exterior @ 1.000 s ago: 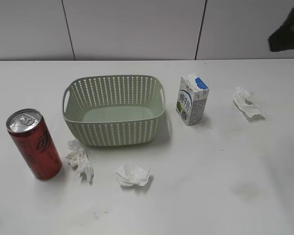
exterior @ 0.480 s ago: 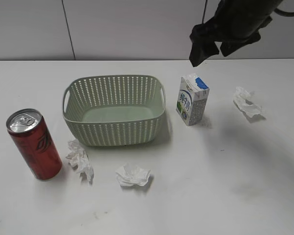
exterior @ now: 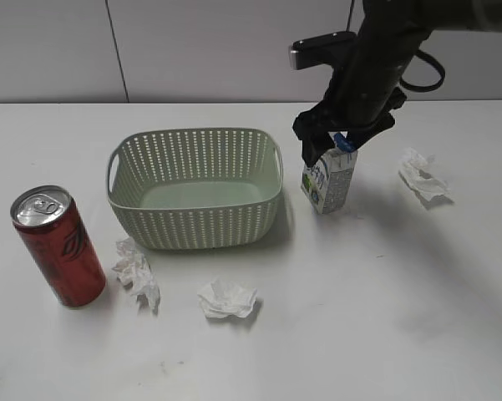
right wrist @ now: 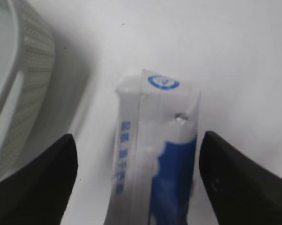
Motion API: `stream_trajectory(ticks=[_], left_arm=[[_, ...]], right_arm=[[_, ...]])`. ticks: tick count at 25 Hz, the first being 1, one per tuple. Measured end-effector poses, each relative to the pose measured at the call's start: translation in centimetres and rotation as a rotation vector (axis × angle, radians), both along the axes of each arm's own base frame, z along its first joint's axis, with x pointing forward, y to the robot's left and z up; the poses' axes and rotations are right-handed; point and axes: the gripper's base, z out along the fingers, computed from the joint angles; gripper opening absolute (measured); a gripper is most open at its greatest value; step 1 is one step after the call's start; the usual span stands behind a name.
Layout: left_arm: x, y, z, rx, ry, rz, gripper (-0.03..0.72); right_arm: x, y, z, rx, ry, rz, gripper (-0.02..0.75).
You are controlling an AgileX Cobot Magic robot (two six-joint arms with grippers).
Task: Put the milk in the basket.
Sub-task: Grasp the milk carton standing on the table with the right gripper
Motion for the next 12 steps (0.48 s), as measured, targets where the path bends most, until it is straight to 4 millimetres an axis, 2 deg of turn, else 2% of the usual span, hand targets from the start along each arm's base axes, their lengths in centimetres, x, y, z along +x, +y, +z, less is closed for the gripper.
stream_trajectory(ticks=[7, 12], left_arm=[[0.0, 0.0, 0.0, 0.000, 0.000, 0.000, 0.235], [0.0, 0.0, 0.0, 0.000, 0.000, 0.000, 0.235]], right_arm=[[1.6, 0.6, -4.1, -0.032, 0.021, -0.002, 0.612], [2.0, 0.7, -4.9, -0.038, 0.029, -0.009, 0.498]])
